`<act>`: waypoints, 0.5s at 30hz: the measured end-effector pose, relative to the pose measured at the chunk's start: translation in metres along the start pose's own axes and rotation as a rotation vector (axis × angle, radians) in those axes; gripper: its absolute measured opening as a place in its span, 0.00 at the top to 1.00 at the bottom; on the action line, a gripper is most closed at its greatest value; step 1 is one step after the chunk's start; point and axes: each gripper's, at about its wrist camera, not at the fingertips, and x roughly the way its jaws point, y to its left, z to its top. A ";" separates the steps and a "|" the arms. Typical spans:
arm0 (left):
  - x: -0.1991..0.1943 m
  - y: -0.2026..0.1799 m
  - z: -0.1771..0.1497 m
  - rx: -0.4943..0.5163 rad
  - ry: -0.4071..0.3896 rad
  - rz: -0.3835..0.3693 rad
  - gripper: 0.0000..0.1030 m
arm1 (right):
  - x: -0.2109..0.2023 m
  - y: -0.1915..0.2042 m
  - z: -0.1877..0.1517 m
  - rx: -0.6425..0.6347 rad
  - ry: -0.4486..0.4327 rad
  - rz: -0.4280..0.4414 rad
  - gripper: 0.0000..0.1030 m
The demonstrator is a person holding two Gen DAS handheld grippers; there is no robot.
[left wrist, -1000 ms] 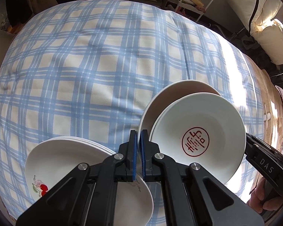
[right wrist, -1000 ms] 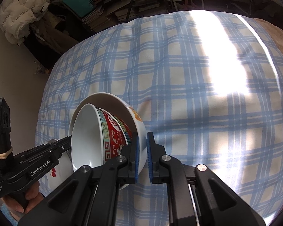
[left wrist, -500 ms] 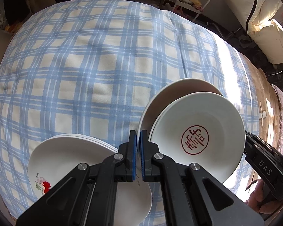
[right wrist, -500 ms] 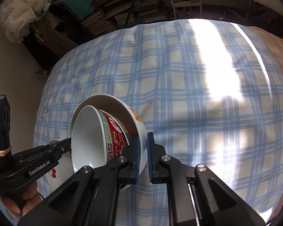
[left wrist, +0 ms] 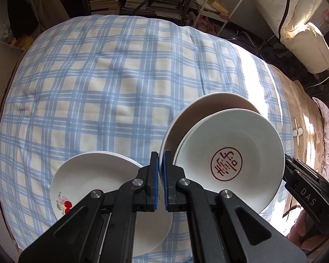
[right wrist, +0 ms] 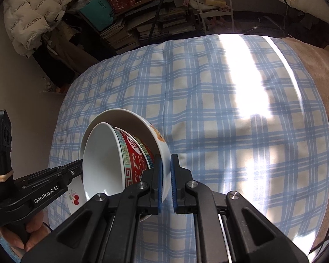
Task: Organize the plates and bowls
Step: 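Lift the bowl stack with both grippers and carry it over the cherry plates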
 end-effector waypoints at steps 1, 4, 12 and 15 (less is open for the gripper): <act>-0.004 0.001 -0.002 0.000 -0.005 0.004 0.98 | -0.003 0.003 -0.002 -0.005 -0.004 0.003 0.90; -0.015 0.009 -0.011 -0.008 -0.011 0.018 0.98 | -0.008 0.015 -0.009 -0.022 -0.004 0.012 0.90; -0.031 0.048 -0.045 -0.070 -0.005 0.039 0.98 | -0.006 0.054 -0.036 -0.075 0.021 0.029 0.90; -0.031 0.065 -0.058 -0.097 0.014 0.065 0.98 | 0.005 0.066 -0.051 -0.084 0.057 0.049 0.90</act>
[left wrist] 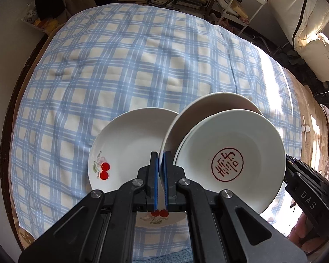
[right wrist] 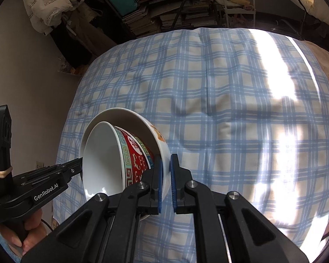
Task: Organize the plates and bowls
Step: 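Lift the bowl stack with both grippers and carry it over the cherry plates, then lower the bowl stack onto the cherry plate stack with both grippers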
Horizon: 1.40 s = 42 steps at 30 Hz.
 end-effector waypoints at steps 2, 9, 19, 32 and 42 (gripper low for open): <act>0.000 0.010 -0.008 -0.013 0.003 0.019 0.98 | 0.006 0.008 -0.009 -0.010 0.015 0.010 0.90; 0.002 0.032 -0.030 -0.057 0.012 0.027 0.98 | 0.016 0.027 -0.025 -0.055 0.028 0.005 0.90; 0.017 0.056 -0.047 -0.096 0.037 0.039 0.98 | 0.041 0.042 -0.037 -0.098 0.076 0.008 0.90; 0.020 0.070 -0.046 -0.110 0.005 0.003 0.96 | 0.047 0.048 -0.032 -0.128 0.071 0.020 0.90; -0.006 0.066 -0.048 -0.077 -0.083 0.027 0.87 | 0.026 0.043 -0.032 -0.138 0.056 0.055 0.90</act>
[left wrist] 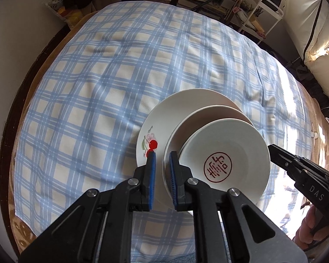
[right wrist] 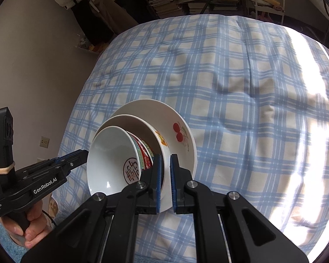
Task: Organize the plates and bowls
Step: 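Lower the bowl stack onto the cherry plate stack with both grippers, then open both grippers and pull them back from the stack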
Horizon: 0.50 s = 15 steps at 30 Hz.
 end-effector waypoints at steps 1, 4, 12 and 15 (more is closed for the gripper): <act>-0.003 -0.002 -0.002 0.013 -0.012 0.013 0.86 | -0.004 0.001 -0.002 -0.010 -0.003 0.000 0.89; -0.014 -0.006 -0.009 0.042 -0.060 0.066 0.79 | -0.021 0.004 -0.008 -0.045 -0.036 0.001 0.89; -0.062 -0.014 -0.031 0.095 -0.267 0.126 0.38 | -0.076 0.006 -0.020 -0.123 -0.189 0.004 0.58; -0.080 -0.013 -0.039 0.086 -0.359 0.181 0.23 | -0.092 0.008 -0.028 -0.161 -0.252 -0.013 0.48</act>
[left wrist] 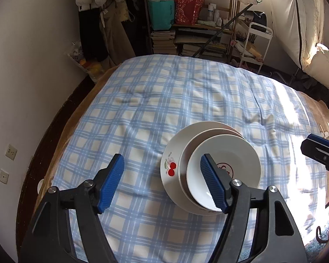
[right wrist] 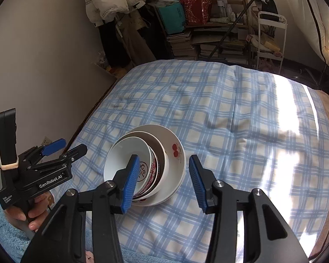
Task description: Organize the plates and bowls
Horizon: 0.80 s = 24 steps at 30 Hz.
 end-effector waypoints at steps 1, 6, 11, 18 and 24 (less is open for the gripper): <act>-0.006 0.002 -0.001 -0.007 -0.031 0.026 0.20 | -0.005 0.000 -0.001 -0.008 -0.020 0.003 0.45; -0.037 0.007 -0.009 -0.004 -0.161 0.078 0.07 | -0.026 0.003 -0.009 -0.039 -0.104 0.011 0.27; -0.066 0.009 -0.020 -0.002 -0.272 0.088 0.04 | -0.045 0.008 -0.020 -0.082 -0.188 0.010 0.10; -0.091 0.007 -0.034 0.007 -0.358 0.082 0.03 | -0.061 0.017 -0.031 -0.142 -0.282 -0.005 0.00; -0.099 0.003 -0.046 0.017 -0.400 0.124 0.03 | -0.065 0.017 -0.037 -0.153 -0.335 -0.051 0.00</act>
